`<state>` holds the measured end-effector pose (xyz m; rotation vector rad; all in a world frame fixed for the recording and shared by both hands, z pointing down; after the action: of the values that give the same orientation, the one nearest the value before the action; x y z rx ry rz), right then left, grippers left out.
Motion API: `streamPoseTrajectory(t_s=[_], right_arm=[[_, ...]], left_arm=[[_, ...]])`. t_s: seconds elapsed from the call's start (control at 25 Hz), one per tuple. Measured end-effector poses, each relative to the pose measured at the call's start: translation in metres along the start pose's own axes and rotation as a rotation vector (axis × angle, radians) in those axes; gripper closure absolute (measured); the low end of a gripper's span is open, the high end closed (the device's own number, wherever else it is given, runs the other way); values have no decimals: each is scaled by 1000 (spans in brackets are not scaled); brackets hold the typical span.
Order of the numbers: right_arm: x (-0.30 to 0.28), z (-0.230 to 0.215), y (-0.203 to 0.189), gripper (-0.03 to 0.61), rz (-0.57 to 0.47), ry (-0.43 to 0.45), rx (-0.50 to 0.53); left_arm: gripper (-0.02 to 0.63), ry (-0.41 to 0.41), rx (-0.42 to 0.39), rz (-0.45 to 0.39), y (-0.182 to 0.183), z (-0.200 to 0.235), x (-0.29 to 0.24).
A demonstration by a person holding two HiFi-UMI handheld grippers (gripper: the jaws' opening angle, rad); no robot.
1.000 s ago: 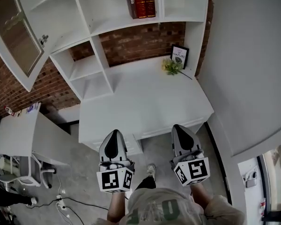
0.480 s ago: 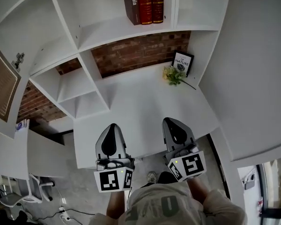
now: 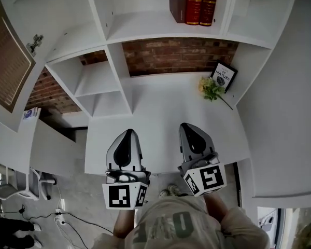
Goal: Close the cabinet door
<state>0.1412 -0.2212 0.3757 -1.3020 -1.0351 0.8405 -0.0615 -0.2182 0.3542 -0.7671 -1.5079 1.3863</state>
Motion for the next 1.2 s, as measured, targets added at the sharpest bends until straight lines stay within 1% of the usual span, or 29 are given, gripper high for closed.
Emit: streamPoseTrajectory(t_s=[0.16, 0.28, 0.4, 0.48, 0.56, 0.64, 0.76, 0.8, 0.84, 0.88, 0.96, 1.04, 1.12, 1.2], right_arm=[[-5, -13, -2, 563, 20, 29, -33], [-12, -15, 0, 563, 5, 48, -55], [-27, -2, 12, 562, -39, 118, -87], [-37, 15, 25, 561, -70, 195, -99], [-54, 39, 40, 561, -100, 311, -118], [-78, 65, 57, 561, -133, 438, -125], [-108, 110, 82, 549, -199, 552, -110], [-117, 128, 89, 502, -217, 595, -116], [-126, 148, 95, 434, -227, 644, -129], [-134, 170, 101, 392, -229, 694, -141], [-150, 217, 112, 345, -226, 782, -141], [-163, 259, 123, 334, -233, 832, -134], [-175, 295, 134, 334, -240, 862, -150], [-187, 325, 144, 334, -224, 890, -168]], left_arm=[[600, 31, -6, -5, 1, -4, -8], [600, 55, -6, -14, 3, 0, -10], [600, 114, -27, -22, 12, 14, -2], [600, 156, -42, -22, 20, 24, 9], [600, 215, -67, -23, 30, 35, 24], [600, 300, -111, -28, 39, 47, 42], [600, 415, -156, -35, 52, 64, 70], [600, 450, -165, -38, 56, 71, 81], [600, 484, -175, -42, 61, 77, 91], [600, 519, -185, -48, 66, 83, 102], [600, 586, -199, -59, 74, 92, 122], [600, 647, -199, -50, 75, 99, 142], [600, 696, -198, -46, 76, 103, 160], [600, 738, -204, -53, 79, 104, 174]])
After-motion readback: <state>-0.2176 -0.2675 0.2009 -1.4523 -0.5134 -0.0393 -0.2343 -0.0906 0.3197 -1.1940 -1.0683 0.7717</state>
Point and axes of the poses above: the fingertips, and each gripper's own axes: x backward along the fingers, z to its left, y out of its top, the point moved 7 cm from there along x, backward along the fingers, and after that the axes turned 1 degree about -x, right-handed, at the moved point
